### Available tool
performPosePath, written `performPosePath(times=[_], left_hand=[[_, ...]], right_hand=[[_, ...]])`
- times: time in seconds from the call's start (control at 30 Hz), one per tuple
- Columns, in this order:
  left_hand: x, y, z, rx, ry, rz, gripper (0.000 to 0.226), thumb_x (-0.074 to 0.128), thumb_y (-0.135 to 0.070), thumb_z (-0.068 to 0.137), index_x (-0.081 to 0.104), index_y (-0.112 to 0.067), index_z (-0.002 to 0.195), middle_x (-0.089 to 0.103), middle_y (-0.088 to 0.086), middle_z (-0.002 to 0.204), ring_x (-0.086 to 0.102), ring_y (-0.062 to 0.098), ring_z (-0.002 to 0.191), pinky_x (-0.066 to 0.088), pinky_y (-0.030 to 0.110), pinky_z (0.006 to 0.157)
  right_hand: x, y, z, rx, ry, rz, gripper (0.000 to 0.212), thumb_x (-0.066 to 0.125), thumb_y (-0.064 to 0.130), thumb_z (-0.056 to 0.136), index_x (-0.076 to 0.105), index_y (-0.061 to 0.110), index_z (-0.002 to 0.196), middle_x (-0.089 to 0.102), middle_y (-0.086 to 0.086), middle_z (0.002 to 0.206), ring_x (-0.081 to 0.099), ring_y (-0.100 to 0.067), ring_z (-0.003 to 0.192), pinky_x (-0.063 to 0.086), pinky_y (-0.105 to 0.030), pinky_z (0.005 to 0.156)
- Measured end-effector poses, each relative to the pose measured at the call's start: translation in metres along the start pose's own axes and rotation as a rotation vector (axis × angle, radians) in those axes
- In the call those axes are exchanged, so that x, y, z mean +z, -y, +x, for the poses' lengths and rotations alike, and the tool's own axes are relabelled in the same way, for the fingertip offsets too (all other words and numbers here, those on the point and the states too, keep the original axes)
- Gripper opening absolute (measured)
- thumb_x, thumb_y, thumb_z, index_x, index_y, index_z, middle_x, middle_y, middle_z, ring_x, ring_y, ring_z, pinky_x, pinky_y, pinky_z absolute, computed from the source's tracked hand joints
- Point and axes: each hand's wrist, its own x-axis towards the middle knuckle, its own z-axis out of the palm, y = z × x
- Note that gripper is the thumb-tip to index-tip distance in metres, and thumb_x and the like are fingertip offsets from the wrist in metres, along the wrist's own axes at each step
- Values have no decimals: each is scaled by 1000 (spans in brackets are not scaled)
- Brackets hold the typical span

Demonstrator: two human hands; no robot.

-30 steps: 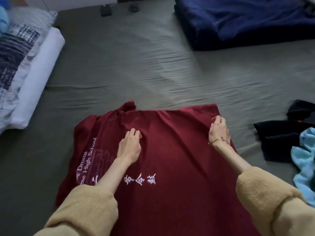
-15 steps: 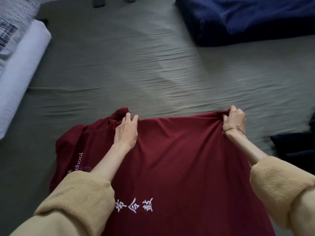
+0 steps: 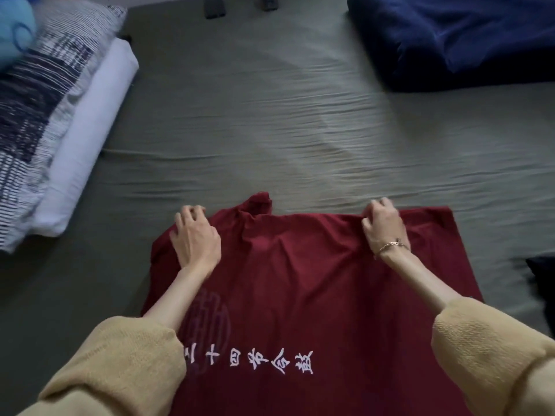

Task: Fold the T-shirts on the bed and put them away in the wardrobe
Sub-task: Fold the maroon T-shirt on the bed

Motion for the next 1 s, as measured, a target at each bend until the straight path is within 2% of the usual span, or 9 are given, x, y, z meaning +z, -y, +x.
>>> performPosePath(times=[0.23,0.33,0.43,0.53,0.6,0.67,0.77,0.9,1.0], left_hand=[[1,48,26,-301,300,-137,40,45,-38,96,52,-9,124,55,16,129,45,31,125,27,46,106],[-5,57,38,-347,419,-450,28,49,-24,93,59,-5,112,63,15,113,55,32,109,41,33,87],[-19,65,44,-481,573,-966,17,46,0,83,52,-12,73,51,2,63,46,20,63,34,24,51],[-37,81,53,-571,797,-1383,14,45,-3,67,51,-14,73,54,2,66,49,15,60,40,24,57],[-52,89,60,-547,921,-1546,17,44,-6,75,60,-10,78,65,2,66,60,15,57,49,21,58],[-57,92,68,-511,932,-1624,20,47,-9,89,66,-9,83,70,0,67,66,11,58,55,19,59],[-48,92,86,-514,759,-1704,19,53,2,86,62,-15,89,70,0,72,67,13,65,57,24,65],[-28,97,110,-488,522,-1560,47,38,22,82,57,-16,102,70,-3,76,64,7,68,52,15,57],[-5,106,120,-550,538,-1257,29,50,2,89,61,-3,116,67,15,104,59,8,71,49,17,62]], right_hand=[[36,99,-3,-222,191,-4,30,48,48,91,64,23,98,64,7,106,45,-14,115,23,-39,101],[43,146,-2,-94,328,-43,52,35,68,87,62,25,76,60,7,81,48,-18,112,21,-46,105],[55,176,0,30,384,-81,64,32,78,80,57,21,63,56,6,66,52,-19,92,17,-51,106],[62,195,6,163,415,46,44,55,64,78,65,22,82,62,0,82,56,-20,97,25,-42,105],[61,206,12,255,487,367,27,66,42,79,66,18,91,58,0,79,59,-20,85,42,-27,81],[56,213,19,311,584,666,13,69,26,79,62,16,82,56,2,70,52,-12,64,40,-19,55],[58,216,33,363,534,926,18,66,7,80,53,19,74,59,6,68,51,-6,66,36,-20,62],[67,216,55,344,423,995,26,64,0,80,55,23,74,62,17,56,55,0,64,39,-16,64],[80,211,59,364,407,923,19,63,0,84,57,18,85,60,3,77,56,0,52,42,-13,48]])
